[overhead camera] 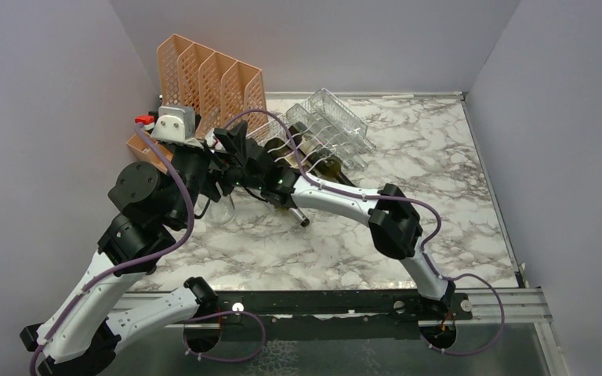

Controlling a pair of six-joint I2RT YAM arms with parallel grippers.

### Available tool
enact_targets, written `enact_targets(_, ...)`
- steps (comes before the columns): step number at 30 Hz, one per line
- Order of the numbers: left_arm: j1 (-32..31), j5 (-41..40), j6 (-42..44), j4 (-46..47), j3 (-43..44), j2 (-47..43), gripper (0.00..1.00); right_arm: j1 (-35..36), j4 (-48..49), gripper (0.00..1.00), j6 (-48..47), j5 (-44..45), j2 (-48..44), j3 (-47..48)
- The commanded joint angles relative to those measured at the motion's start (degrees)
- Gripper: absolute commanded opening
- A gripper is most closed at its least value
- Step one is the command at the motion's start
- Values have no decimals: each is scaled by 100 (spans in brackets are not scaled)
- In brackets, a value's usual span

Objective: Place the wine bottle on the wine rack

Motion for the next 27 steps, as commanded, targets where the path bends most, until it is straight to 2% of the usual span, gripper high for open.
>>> enact_targets(1, -5, -138, 7, 12, 119, -4, 99, 72, 289, 57, -247, 130, 275, 320)
enact_targets(8, -12, -171, 19, -64, 166, 10, 99, 149, 626, 19, -578, 310, 140, -12)
enact_targets(13, -8, -142, 8, -88, 158, 40, 99, 209, 950, 4, -813, 453, -199, -720)
enact_targets(15, -13, -90, -1, -98, 159, 76, 99, 235, 1136, 1, -838, 506, -388, -1114)
enact_targets(20, -11, -29, -3, -139, 165, 183, 99, 275, 1666, 1, -731, 630, -953, -2184)
enact_targets(27, -14, -38, -110, -200, 93, 283, 99, 328, 1411, 1, -408, 764, -1556, -3177)
